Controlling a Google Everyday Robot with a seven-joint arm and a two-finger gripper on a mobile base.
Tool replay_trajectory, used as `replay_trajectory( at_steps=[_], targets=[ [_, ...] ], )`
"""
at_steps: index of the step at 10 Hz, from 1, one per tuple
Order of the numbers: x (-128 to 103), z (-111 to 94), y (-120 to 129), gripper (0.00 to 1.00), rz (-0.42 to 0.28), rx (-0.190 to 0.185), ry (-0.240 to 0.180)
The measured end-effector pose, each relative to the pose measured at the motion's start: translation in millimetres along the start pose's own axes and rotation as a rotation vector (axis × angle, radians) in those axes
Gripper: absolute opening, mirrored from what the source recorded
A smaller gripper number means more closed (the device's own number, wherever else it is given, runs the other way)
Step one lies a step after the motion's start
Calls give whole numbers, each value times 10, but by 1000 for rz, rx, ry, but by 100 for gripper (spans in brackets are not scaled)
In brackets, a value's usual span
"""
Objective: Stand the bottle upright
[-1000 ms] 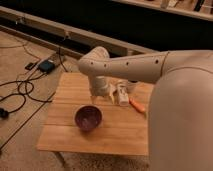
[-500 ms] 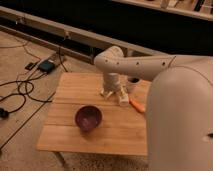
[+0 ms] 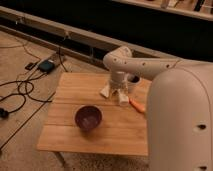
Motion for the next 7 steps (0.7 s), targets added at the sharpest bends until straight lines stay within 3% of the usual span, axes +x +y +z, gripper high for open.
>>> replay_trajectory(
  at_steps=[7],
  targets=[
    [-305, 313, -255, 65, 22, -6, 29]
  ],
)
